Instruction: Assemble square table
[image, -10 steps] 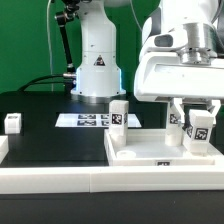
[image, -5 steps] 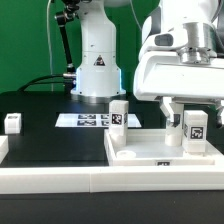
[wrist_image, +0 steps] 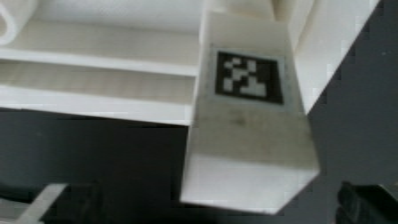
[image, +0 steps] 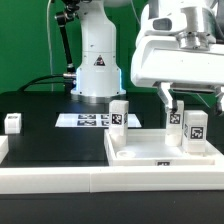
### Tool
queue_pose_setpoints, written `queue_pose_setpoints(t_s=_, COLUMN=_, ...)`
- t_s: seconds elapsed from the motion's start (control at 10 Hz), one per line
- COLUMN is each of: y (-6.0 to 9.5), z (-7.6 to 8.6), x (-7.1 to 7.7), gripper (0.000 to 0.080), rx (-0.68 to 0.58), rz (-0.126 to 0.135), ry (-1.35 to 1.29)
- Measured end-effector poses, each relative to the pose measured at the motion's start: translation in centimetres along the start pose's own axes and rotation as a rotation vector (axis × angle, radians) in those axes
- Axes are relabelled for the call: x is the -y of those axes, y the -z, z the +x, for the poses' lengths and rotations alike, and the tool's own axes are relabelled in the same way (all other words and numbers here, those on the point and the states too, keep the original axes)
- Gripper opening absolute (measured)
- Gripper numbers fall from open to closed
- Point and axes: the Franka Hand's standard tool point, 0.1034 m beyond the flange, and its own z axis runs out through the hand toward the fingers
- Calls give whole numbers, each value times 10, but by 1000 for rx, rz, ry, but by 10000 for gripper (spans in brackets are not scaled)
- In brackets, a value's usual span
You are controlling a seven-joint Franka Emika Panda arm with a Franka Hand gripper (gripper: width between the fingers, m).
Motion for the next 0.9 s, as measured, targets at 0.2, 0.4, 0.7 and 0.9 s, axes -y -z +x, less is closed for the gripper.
queue_pose_setpoints(t_s=0.2, y=-2, z=-3, x=1, gripper=649, rx=24, rz=2, ry=0)
queue_pose_setpoints(t_s=0.4, y=-8, z=-8, x=2, gripper=649, rx=144, rz=13, ry=-10)
queue_pose_setpoints(t_s=0.7, y=-11, z=-10, x=8, gripper=649, rx=353, rz=35, ry=-23)
queue_pose_setpoints(t_s=0.9, y=-11, z=-10, x=14, gripper=649, rx=471, rz=48, ry=-28)
